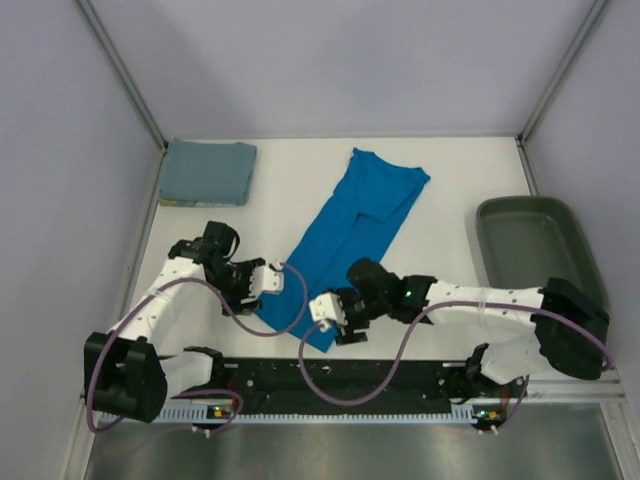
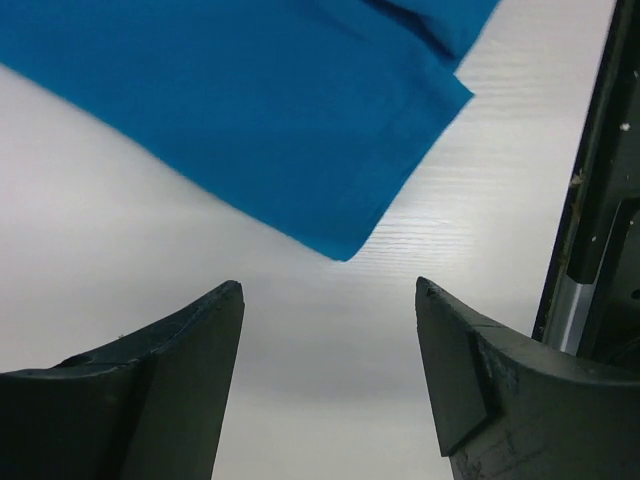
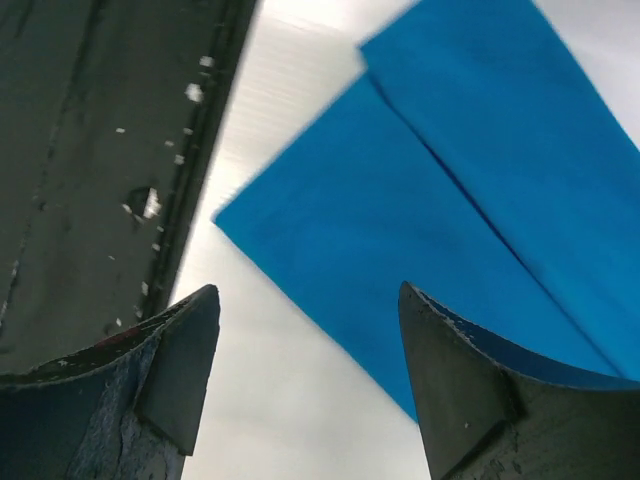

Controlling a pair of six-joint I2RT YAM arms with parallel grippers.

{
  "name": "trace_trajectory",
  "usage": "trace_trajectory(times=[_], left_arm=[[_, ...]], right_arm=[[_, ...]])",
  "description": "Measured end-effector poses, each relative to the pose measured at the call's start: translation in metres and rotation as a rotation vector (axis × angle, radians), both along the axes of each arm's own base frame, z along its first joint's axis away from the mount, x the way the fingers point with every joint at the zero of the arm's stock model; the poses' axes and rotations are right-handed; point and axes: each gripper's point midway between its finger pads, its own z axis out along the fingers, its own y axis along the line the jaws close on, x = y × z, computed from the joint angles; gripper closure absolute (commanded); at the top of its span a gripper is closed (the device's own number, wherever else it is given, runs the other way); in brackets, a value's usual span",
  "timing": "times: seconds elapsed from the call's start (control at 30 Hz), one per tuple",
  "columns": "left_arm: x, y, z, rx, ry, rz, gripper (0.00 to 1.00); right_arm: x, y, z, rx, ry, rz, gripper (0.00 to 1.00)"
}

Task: Fold and stack the t-shirts
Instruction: Rotate the tshirt 60 degrees, then grab the bottom of the folded rectangular tshirt with both arms

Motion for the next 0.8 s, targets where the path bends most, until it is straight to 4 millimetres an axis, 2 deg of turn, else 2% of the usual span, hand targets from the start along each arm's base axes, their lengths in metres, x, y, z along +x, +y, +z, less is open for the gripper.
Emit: trace_trajectory(times=[0.07,0.2,0.4,0.47,0.53,0.6,0.67,0.73,0.77,0.8], left_arm=[[-0.009,-0.001,-0.011,0.011,0.005,-0.073,0.25],[-0.024,0.002,-0.033,0.045,0.03,-0.168,0.25],[-0.02,-0.002,-0.054,0.072,-0.017,-0.225,0.25],[-0.02,-0.002,-0.062,0.089,-0.014,-0.228,0.26],[-0.02,-0.002,-0.069,0.104,-0.016,-0.231,0.3],[-0.019,-0.003,-0.07,0.109,-0.015,-0.225,0.42],[-0.02,-0.004,-0.07,0.114,-0.013,-0.223,0.71],[-0.021,-0.007,-0.071,0.114,-0.009,-0.218,0.92],[-0.021,-0.01,-0.071,0.114,-0.012,-0.219,1.0],[-0.02,-0.013,-0.07,0.109,-0.019,-0.224,1.0]], right_arm=[[-0.025,0.009,-0.02,-0.056,-0.024,0.097,0.3],[-0.055,0.024,-0.044,-0.113,-0.062,0.225,0.32],[-0.06,0.034,-0.069,-0.19,-0.083,0.278,0.43],[-0.059,0.033,-0.079,-0.22,-0.086,0.282,0.64],[-0.059,0.029,-0.086,-0.247,-0.086,0.288,0.79],[-0.063,0.029,-0.086,-0.246,-0.07,0.296,0.88],[-0.063,0.03,-0.086,-0.242,-0.083,0.297,0.96],[-0.061,0.031,-0.085,-0.242,-0.092,0.287,1.0],[-0.06,0.03,-0.084,-0.242,-0.093,0.285,1.0],[-0.061,0.028,-0.083,-0.246,-0.09,0.28,1.0]])
